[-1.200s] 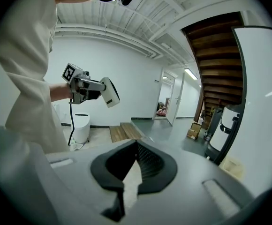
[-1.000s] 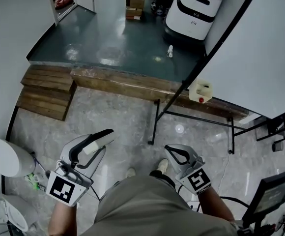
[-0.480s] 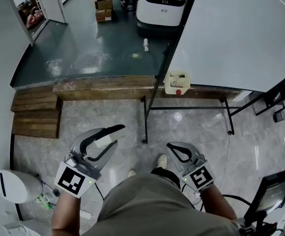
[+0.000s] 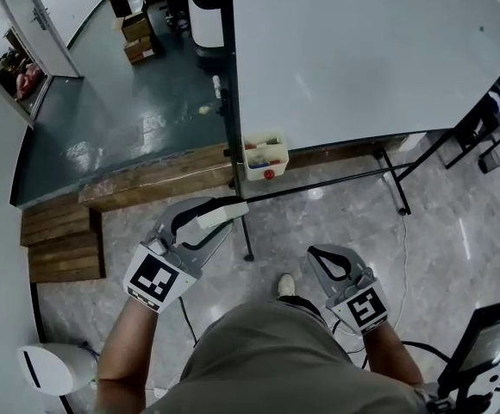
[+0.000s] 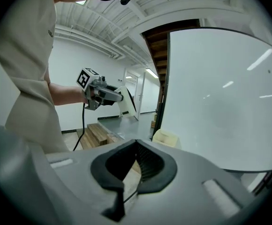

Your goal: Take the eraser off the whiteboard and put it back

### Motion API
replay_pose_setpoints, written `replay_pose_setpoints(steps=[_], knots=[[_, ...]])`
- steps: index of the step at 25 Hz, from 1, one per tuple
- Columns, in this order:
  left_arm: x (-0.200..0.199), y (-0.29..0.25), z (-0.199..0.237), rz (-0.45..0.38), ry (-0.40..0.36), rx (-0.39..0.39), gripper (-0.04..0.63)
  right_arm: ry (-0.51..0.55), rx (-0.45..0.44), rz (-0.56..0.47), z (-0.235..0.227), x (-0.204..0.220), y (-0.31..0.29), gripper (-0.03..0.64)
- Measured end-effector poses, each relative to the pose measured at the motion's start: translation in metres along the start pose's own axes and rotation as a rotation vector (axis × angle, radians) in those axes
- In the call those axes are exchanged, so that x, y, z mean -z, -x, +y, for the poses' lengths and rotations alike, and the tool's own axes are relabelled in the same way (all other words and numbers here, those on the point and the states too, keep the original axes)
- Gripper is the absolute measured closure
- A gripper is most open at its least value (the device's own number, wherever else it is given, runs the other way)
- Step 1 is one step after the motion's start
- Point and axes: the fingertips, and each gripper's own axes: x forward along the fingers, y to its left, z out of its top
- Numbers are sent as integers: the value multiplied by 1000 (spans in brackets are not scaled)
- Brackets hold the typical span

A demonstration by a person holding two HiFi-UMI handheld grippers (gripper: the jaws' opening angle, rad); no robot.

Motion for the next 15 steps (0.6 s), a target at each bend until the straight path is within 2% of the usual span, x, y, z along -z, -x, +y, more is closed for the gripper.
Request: replay_pose_setpoints(steps=[6,15], knots=[[-2,-99,13,40,-40,89,419,-27,56,9,-68,15,22,614],[31,-196,42,141,-72,112,419,-83,151,50,-137,49,54,614]])
